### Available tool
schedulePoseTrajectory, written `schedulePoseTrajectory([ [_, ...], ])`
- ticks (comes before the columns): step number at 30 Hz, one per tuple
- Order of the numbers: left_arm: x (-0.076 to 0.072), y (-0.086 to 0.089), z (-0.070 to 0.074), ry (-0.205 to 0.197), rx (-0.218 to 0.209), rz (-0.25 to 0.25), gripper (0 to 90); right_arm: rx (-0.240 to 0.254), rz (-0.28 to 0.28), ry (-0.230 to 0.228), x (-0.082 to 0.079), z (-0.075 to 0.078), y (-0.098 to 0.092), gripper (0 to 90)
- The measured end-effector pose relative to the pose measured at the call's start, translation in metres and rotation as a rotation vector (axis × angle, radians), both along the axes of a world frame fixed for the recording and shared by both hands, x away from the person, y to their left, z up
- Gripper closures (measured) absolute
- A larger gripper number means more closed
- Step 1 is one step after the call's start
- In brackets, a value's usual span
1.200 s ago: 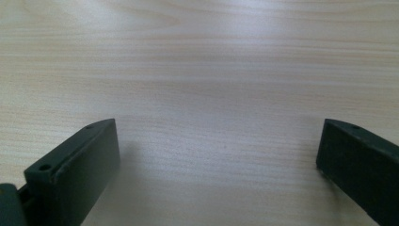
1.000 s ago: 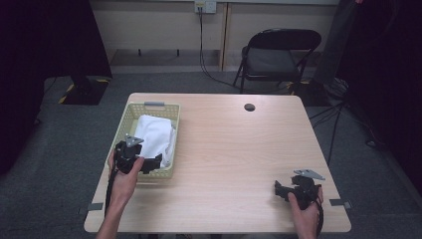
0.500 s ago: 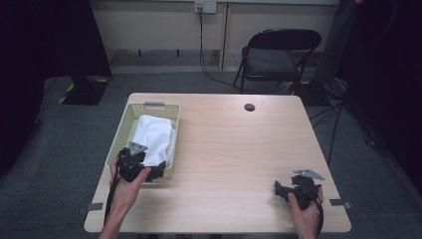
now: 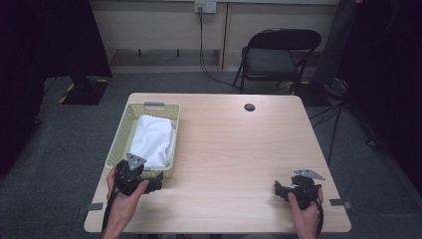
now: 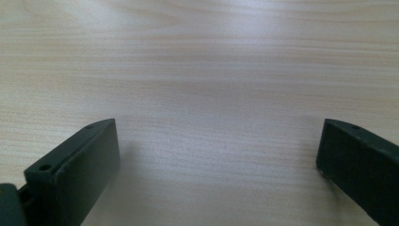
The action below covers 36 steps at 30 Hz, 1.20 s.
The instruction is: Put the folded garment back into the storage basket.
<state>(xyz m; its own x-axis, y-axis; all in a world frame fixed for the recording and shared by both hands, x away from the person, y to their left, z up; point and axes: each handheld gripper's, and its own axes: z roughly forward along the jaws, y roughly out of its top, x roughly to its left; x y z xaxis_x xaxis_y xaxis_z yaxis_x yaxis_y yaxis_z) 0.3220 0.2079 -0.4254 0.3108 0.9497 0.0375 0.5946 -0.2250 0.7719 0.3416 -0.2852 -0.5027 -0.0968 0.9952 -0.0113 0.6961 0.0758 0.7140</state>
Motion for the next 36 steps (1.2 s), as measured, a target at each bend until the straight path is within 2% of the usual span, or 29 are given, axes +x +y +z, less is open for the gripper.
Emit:
schedulePoseTrajectory([
  [7,-0.012,-0.005,0.003,-0.014,0.018,-0.013,5.6,0.000,0.002,0.001,0.000,0.000,0.000,0.0],
  [11,-0.020,-0.010,0.003,-0.017,0.031,-0.049,5.3,0.000,0.002,0.001,0.000,0.000,0.000,0.0],
  [15,-0.023,-0.013,-0.004,-0.005,0.039,-0.079,5.2,0.000,0.002,0.001,0.000,0.000,0.000,0.0],
  [27,-0.016,-0.007,-0.028,0.067,0.025,-0.090,5.8,0.000,0.004,0.001,0.000,0.000,0.000,0.0],
  [32,-0.010,-0.004,-0.040,0.097,0.035,-0.075,5.6,0.000,0.004,0.001,0.000,0.000,0.000,0.0],
  [34,-0.007,-0.002,-0.045,0.122,0.037,-0.063,5.6,0.000,0.004,0.001,0.000,0.000,0.000,0.0],
  [36,-0.007,-0.001,-0.049,0.135,0.049,-0.069,5.6,0.000,0.004,0.001,0.000,0.000,0.000,0.0],
])
